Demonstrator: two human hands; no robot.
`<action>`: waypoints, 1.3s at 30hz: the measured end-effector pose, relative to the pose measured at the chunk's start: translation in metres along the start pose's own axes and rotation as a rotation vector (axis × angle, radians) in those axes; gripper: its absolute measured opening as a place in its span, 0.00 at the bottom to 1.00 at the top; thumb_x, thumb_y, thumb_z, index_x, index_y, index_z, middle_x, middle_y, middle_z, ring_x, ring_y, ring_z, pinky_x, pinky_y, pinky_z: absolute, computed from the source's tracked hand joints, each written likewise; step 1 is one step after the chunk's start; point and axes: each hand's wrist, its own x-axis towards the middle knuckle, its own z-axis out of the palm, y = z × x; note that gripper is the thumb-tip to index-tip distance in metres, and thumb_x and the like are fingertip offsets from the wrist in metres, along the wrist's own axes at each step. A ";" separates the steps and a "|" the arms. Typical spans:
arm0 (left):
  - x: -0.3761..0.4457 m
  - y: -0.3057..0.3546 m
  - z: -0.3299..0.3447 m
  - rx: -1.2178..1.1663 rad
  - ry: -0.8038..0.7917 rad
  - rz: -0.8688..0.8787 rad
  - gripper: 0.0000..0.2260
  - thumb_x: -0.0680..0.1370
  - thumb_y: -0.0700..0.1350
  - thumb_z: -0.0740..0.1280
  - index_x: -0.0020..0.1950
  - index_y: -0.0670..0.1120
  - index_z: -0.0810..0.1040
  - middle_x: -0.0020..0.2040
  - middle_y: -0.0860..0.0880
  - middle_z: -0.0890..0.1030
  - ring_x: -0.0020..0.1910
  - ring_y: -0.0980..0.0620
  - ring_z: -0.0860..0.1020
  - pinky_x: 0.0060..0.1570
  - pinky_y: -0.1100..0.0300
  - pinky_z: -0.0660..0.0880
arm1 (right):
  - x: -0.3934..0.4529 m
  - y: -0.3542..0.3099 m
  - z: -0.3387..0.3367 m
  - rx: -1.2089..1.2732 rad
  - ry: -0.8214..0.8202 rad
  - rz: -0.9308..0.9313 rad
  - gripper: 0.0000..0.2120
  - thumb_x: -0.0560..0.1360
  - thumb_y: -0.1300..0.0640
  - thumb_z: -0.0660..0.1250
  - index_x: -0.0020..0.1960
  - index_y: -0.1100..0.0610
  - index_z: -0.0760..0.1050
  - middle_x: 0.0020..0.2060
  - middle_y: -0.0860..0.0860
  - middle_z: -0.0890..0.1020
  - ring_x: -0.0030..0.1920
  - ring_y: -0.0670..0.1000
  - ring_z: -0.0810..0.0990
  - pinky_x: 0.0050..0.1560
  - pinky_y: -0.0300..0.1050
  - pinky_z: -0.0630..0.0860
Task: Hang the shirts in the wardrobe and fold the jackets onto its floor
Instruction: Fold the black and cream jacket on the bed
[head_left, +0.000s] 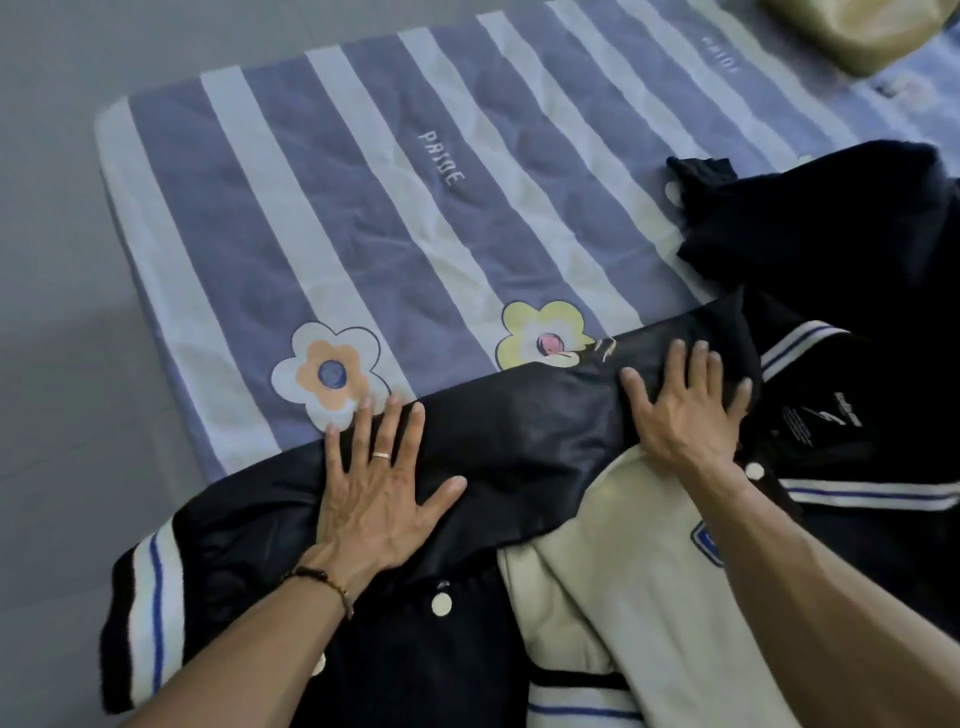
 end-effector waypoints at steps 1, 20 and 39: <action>0.000 -0.001 -0.001 0.004 0.004 0.001 0.43 0.73 0.74 0.34 0.81 0.50 0.46 0.81 0.48 0.47 0.79 0.45 0.41 0.75 0.38 0.42 | -0.009 0.002 0.003 0.042 0.036 0.078 0.36 0.79 0.35 0.45 0.80 0.55 0.50 0.80 0.55 0.49 0.79 0.55 0.47 0.76 0.64 0.43; -0.255 0.164 0.041 -0.012 -0.368 0.425 0.40 0.71 0.73 0.59 0.74 0.49 0.61 0.61 0.49 0.74 0.57 0.47 0.77 0.54 0.53 0.73 | -0.336 0.160 0.082 0.107 -0.091 -0.187 0.26 0.78 0.49 0.50 0.74 0.52 0.67 0.75 0.56 0.67 0.74 0.57 0.66 0.71 0.60 0.65; -0.307 0.078 -0.007 -0.023 -0.329 -0.084 0.16 0.69 0.39 0.64 0.55 0.49 0.74 0.53 0.49 0.76 0.54 0.46 0.75 0.48 0.53 0.74 | -0.284 0.144 0.001 -0.177 0.114 -0.497 0.16 0.51 0.62 0.77 0.32 0.53 0.72 0.27 0.47 0.73 0.32 0.54 0.79 0.62 0.64 0.69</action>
